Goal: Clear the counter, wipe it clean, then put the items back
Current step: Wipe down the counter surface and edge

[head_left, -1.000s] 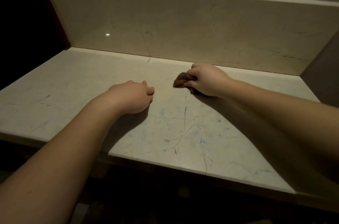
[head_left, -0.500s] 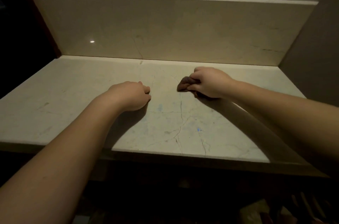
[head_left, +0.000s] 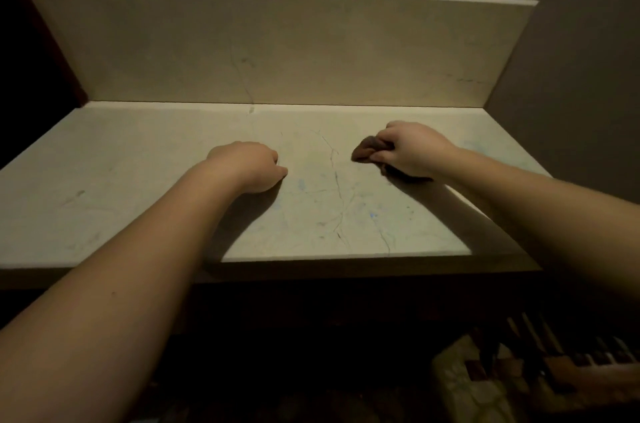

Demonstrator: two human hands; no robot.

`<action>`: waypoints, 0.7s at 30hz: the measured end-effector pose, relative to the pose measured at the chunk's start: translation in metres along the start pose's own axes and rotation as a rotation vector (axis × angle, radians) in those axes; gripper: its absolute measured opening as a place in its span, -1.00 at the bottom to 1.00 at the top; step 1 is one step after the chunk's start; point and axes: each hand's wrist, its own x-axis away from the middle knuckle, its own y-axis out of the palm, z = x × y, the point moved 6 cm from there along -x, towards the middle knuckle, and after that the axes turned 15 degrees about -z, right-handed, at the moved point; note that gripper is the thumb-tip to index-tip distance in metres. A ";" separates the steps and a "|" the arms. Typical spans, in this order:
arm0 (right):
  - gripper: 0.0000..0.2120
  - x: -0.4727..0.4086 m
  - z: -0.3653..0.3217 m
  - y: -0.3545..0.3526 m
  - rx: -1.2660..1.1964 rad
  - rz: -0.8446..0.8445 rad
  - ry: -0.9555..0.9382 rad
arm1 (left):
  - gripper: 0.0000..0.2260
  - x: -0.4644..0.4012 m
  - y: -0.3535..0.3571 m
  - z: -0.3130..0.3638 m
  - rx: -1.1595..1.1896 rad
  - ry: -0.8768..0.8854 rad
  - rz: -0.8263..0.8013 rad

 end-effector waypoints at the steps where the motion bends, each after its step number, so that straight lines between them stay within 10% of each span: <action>1: -0.81 0.001 0.005 0.002 -0.020 -0.002 0.026 | -0.61 0.000 0.000 0.000 0.000 0.001 0.006; 21: -0.81 0.058 -0.015 0.021 -0.110 0.069 0.084 | -0.60 -0.006 0.000 0.000 -0.002 0.001 0.048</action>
